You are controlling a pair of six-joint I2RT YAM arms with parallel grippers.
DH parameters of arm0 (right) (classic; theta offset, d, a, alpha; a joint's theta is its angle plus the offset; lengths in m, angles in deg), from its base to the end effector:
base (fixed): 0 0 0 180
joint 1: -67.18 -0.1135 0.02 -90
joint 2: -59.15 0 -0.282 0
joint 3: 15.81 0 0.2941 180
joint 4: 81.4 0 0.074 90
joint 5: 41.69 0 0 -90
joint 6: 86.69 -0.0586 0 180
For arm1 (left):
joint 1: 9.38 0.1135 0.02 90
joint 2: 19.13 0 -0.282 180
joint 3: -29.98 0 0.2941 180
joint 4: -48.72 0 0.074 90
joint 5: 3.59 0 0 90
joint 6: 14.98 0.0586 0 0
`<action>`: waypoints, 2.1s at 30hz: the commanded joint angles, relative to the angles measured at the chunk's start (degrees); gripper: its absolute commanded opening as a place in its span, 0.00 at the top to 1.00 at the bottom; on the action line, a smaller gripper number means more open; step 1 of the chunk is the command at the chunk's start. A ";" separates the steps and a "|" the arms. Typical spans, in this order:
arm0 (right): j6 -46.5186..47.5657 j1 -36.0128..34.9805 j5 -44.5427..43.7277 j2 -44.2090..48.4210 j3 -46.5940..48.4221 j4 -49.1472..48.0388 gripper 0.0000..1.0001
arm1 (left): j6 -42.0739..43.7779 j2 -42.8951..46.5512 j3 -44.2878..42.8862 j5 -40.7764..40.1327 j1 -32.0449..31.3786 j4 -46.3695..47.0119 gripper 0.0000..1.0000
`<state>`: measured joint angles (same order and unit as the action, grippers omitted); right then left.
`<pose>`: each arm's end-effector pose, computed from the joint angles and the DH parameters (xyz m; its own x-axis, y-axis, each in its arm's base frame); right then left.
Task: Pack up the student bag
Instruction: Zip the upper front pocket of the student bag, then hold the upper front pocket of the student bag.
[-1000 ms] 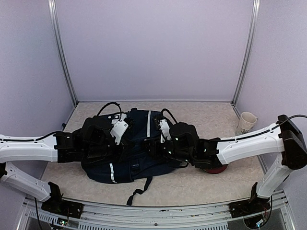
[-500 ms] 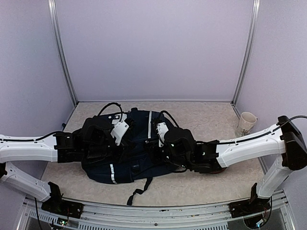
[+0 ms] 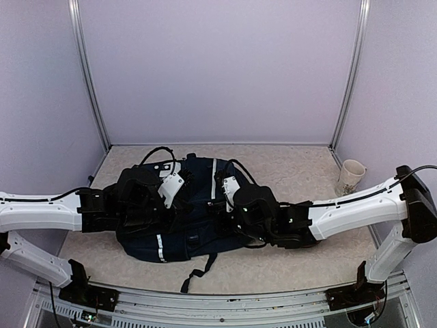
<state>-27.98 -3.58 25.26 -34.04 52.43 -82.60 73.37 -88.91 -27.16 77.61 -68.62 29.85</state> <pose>0.1599 0.3884 0.2195 -0.5033 0.0083 -0.8641 -0.5726 0.7458 0.3406 0.1724 -0.2721 0.2448 -0.2897 0.4312 -0.8545 0.7745 0.6302 0.0554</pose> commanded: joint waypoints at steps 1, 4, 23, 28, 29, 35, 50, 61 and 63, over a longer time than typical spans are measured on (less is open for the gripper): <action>0.71 1.05 -4.43 1.67 -3.47 6.78 1.00 | 1.53 3.76 -2.96 5.83 -1.78 4.84 1.00; 4.33 2.37 -1.10 4.37 -4.28 7.96 1.00 | 2.09 4.27 -2.44 3.82 -1.39 3.38 1.00; 20.97 24.85 25.65 16.23 -4.99 29.21 1.00 | -1.42 9.66 5.58 -4.38 -1.20 2.19 1.00; 19.65 24.14 31.06 14.80 -4.94 25.38 1.00 | -4.01 9.14 5.48 -10.01 1.34 5.10 1.00; 19.41 23.80 31.33 14.46 -5.17 24.59 1.00 | -5.30 8.90 5.39 -11.03 2.81 5.76 1.00; 17.50 21.25 33.00 11.08 -4.63 21.57 1.00 | -15.79 9.55 6.89 -0.32 15.73 9.07 0.63; 18.83 20.94 34.60 6.82 -1.44 18.93 1.00 | -29.56 23.56 13.65 -6.54 7.34 -4.91 0.01; 15.00 18.66 35.78 6.68 -5.38 14.82 1.00 | -44.20 16.83 22.30 -22.76 -0.82 -4.99 0.12; 13.91 16.56 35.26 5.91 -5.46 13.91 1.00 | -41.40 16.52 23.07 -22.87 3.41 -0.33 0.15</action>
<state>-11.30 15.42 62.66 -26.28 48.80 -67.72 33.57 -70.68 -6.88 61.55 -70.35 27.23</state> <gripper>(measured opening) 0.025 0.872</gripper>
